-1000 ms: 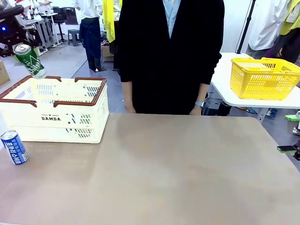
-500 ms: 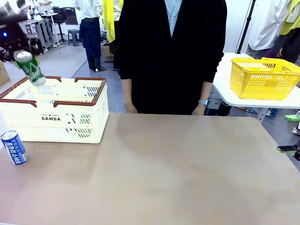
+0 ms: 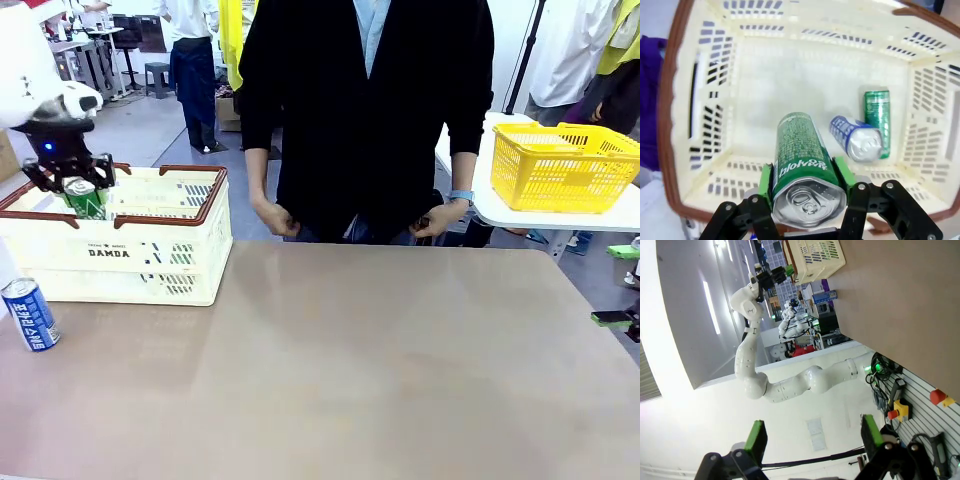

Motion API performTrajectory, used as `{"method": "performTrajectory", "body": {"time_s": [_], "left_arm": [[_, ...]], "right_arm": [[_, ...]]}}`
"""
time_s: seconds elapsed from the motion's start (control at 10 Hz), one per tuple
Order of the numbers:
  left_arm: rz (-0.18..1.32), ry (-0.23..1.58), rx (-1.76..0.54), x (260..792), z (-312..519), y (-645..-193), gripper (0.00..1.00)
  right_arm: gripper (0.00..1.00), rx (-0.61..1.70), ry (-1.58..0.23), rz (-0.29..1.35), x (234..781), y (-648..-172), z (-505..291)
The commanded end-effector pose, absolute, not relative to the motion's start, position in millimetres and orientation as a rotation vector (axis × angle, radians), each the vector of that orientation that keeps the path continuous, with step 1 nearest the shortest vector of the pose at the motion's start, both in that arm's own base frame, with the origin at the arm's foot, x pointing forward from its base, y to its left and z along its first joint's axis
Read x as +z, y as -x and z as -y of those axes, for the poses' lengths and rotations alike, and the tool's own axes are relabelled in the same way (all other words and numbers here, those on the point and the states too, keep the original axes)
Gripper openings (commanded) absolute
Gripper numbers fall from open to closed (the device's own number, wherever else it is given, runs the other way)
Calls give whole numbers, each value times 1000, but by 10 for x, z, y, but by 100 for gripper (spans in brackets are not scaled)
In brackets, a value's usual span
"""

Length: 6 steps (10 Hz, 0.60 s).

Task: Place the drinks into the Shopping basket.
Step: Pick up one drink and place it into the Shopping basket.

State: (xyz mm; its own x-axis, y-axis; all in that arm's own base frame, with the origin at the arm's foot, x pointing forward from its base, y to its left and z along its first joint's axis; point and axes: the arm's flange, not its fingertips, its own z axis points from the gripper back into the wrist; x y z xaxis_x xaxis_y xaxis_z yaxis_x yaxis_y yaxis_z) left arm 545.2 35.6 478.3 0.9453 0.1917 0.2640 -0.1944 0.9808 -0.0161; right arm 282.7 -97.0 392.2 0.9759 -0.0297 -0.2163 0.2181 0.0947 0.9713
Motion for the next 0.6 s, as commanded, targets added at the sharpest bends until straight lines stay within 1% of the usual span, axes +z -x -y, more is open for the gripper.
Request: {"method": "performTrajectory", "body": {"time_s": [0.0,0.2,0.5], "left_arm": [[181,38,139,4747,-397,-5676,0],[139,47,110,4527,-376,-5835,0],[118,33,118,4292,-293,-5910,0]], "right_arm": [[100,-181,-1473,-153,3962,-2830,979],[100,-181,-1473,-153,3962,-2830,979],[100,-181,-1473,-153,3962,-2830,979]]}}
